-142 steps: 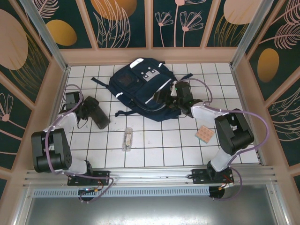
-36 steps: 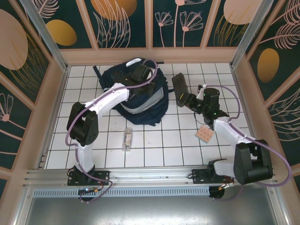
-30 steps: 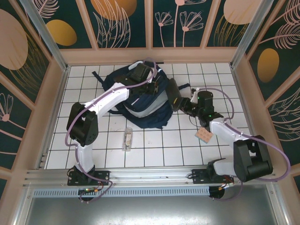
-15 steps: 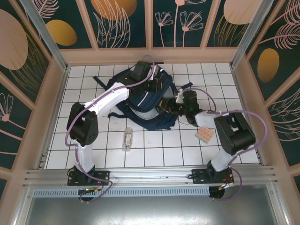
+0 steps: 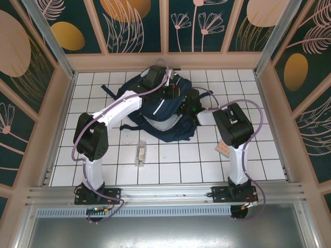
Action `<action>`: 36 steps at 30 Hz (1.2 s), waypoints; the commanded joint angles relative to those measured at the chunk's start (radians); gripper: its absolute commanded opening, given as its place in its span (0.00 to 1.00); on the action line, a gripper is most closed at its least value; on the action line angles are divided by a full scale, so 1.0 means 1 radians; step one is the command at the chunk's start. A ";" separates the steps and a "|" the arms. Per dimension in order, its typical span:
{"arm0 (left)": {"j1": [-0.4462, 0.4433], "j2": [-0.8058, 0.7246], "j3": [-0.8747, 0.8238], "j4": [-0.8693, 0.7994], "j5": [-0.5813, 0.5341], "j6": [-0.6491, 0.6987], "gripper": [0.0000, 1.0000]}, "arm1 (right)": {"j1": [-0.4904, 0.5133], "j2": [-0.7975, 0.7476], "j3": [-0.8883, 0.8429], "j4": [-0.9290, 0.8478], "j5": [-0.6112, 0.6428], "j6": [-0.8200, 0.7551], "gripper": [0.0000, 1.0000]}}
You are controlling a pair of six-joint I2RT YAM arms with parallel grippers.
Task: Pack books, pencil case, and school supplies into a backpack
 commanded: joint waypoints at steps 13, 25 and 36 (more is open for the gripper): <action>0.054 -0.025 0.038 0.190 0.039 -0.038 0.00 | -0.037 -0.299 -0.052 -0.512 0.241 -0.163 0.78; 0.055 0.008 -0.029 0.306 0.137 -0.145 0.00 | -0.149 -0.641 -0.118 -0.885 0.376 -0.399 0.81; 0.121 -0.156 -0.249 0.360 0.022 -0.172 0.96 | -0.197 -0.772 -0.128 -0.886 0.502 -0.422 0.99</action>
